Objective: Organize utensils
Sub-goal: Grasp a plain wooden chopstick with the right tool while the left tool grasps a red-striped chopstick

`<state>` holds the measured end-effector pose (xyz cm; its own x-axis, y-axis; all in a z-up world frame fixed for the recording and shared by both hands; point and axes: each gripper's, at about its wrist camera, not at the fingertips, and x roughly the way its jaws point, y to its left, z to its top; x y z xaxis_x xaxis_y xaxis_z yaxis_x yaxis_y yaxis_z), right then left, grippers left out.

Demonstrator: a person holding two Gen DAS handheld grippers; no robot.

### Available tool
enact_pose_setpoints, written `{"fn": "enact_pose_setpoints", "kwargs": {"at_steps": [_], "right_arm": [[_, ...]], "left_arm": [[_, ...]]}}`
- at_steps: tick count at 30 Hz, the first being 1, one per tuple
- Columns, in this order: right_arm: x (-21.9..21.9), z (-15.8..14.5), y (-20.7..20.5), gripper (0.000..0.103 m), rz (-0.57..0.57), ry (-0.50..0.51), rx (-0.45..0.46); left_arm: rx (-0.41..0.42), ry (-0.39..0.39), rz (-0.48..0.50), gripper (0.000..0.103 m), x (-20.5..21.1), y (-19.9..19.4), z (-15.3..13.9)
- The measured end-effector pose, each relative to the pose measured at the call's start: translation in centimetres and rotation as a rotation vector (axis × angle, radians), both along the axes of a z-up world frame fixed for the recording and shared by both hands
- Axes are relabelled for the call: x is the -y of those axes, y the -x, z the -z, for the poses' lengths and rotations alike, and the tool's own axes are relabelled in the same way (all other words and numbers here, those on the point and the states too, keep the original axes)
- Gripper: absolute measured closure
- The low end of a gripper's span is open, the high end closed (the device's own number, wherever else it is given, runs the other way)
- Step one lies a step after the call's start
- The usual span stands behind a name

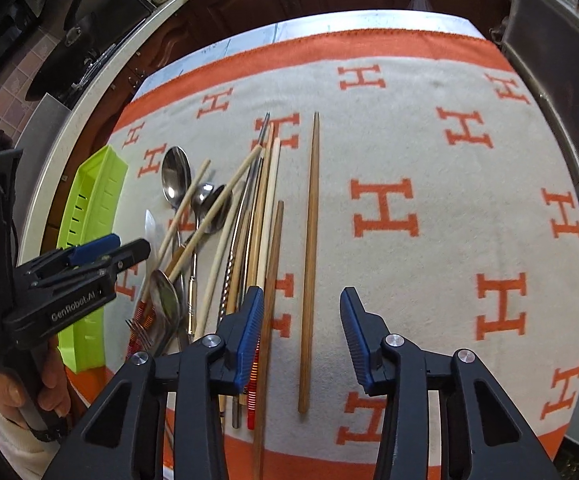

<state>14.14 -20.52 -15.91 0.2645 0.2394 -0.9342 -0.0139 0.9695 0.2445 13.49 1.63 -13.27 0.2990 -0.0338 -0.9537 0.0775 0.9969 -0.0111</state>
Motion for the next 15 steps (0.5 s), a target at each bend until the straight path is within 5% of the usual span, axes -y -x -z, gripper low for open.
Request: {"fn": "enact_pose_setpoints", "kwargs": {"at_steps": [9,15], "right_arm": [[-0.7,1.8,0.8,0.063,-0.036,-0.028,-0.029],[-1.2,2.2,1.0,0.063,-0.05,-0.04,-0.036]], "left_arm": [[0.019,-0.045,-0.045,0.065,0.1,-0.2,1.0],[0.021,-0.068,-0.04,0.047,0.6,0.5,0.9]]}}
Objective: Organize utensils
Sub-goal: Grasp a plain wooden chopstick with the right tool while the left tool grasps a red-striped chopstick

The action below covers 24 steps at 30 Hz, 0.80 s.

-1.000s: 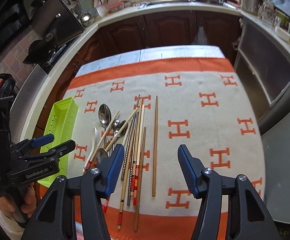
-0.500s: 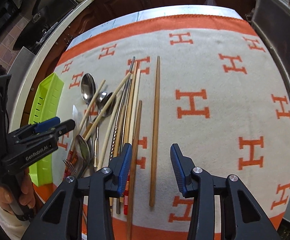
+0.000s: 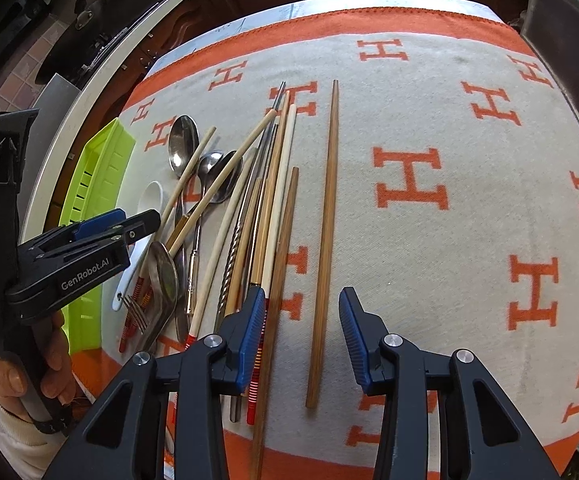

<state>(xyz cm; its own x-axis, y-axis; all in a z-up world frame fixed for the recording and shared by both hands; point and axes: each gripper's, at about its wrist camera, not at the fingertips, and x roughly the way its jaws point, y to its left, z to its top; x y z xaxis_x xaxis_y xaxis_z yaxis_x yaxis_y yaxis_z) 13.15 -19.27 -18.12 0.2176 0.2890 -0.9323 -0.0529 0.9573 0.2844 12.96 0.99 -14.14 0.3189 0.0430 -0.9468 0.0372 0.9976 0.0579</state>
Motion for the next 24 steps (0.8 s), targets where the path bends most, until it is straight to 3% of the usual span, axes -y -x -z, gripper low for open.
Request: {"fn": "enact_pose_setpoints", "kwargs": {"at_steps": [4,11,17,19,24], "right_arm": [[-0.1,0.2,0.3,0.063,-0.004,-0.006,-0.005],[-0.2,0.4,0.8,0.063,-0.013,-0.004,-0.005],[0.2,0.7,1.0,0.067,-0.005,-0.004,-0.012],[0.4,0.7,1.0,0.068,-0.004,-0.005,-0.012],[0.5,0.5,1.3,0.068,-0.004,-0.006,-0.007]], "left_arm": [[0.008,-0.037,0.006,0.045,0.3,0.3,0.1],[-0.014,-0.019,-0.014,0.045,0.0,0.0,1.0],[-0.008,0.049,0.0,0.068,0.3,0.2,1.0],[-0.004,0.067,0.011,0.089,0.5,0.4,0.7],[0.001,0.077,0.01,0.093,0.2,0.8,0.3]]}}
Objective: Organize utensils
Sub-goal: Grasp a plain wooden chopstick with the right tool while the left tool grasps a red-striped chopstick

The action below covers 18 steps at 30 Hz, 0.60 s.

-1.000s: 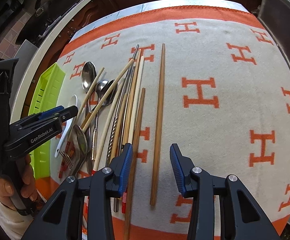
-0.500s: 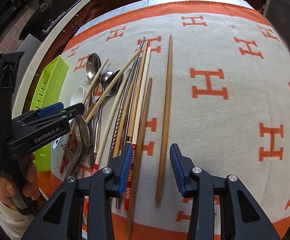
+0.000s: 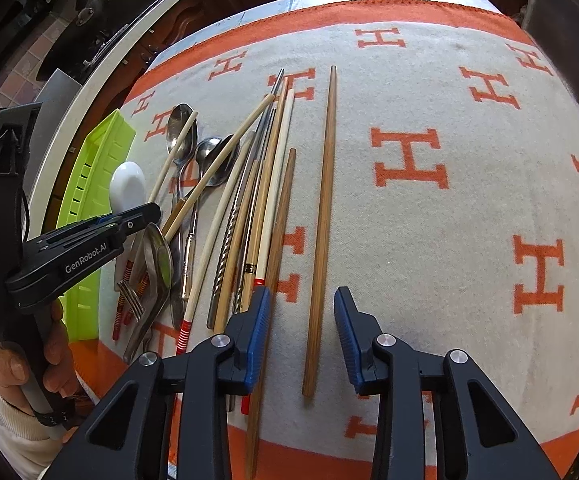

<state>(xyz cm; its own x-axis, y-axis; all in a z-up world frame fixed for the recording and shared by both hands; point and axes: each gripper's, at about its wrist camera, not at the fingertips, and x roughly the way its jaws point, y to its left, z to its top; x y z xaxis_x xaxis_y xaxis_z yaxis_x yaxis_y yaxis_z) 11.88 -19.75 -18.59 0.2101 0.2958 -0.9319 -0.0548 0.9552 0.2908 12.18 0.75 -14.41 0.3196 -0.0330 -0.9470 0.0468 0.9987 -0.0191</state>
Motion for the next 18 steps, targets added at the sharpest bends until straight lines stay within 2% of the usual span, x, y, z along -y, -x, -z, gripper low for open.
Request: {"fn": "enact_pose_setpoints", "kwargs": {"at_steps": [6,10,14,16,18], "right_arm": [[0.5,0.1,-0.2,0.077,0.001,0.006,0.015],[0.5,0.0,-0.7,0.078,0.003,0.015,0.023],[-0.6,0.0,-1.2,0.078,-0.024,0.076,0.049],[-1.5,0.0,-1.4,0.082,-0.048,0.129,0.071],[-2.1,0.1,-1.5,0.092,-0.06,0.173,0.091]], "left_arm": [[0.014,-0.018,0.014,0.093,-0.7,0.7,-0.3],[0.006,0.011,-0.001,0.093,-1.3,1.0,-0.4],[0.007,0.041,0.003,0.094,-1.7,0.8,-0.9],[-0.002,0.073,0.008,0.097,-1.8,0.7,-1.2],[0.0,0.089,0.012,0.098,-1.7,0.7,-1.6]]}}
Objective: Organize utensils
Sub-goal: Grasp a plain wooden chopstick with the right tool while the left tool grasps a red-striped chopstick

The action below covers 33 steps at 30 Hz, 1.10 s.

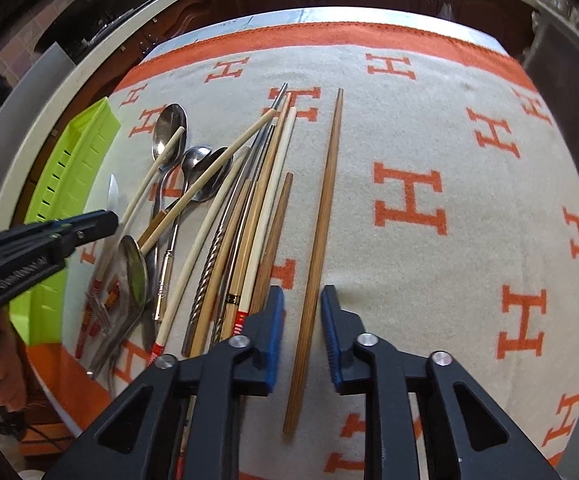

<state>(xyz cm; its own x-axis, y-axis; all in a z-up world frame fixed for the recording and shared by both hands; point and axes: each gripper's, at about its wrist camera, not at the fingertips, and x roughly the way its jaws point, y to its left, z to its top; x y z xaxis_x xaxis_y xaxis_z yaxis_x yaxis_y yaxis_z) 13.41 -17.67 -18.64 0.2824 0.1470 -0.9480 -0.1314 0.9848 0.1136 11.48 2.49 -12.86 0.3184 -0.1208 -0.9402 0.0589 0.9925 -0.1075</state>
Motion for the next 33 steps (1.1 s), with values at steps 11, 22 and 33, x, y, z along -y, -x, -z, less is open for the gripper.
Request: {"fn": "enact_pose_setpoints", "kwargs": {"at_steps": [11,22,33], "right_arm": [[0.5,0.0,0.3,0.096,0.002,-0.018,0.009],[0.7,0.0,0.5,0.095,0.005,-0.037,0.01],[0.8,0.0,0.5,0.096,0.003,-0.046,0.012]], "left_arm": [[0.066,-0.041,0.073,0.094,2.3,-1.3,-1.8],[0.013,-0.126,0.104,0.078,3.3,-4.3,0.9],[0.014,-0.059,0.153,0.099,3.8,-4.4,0.9]]}}
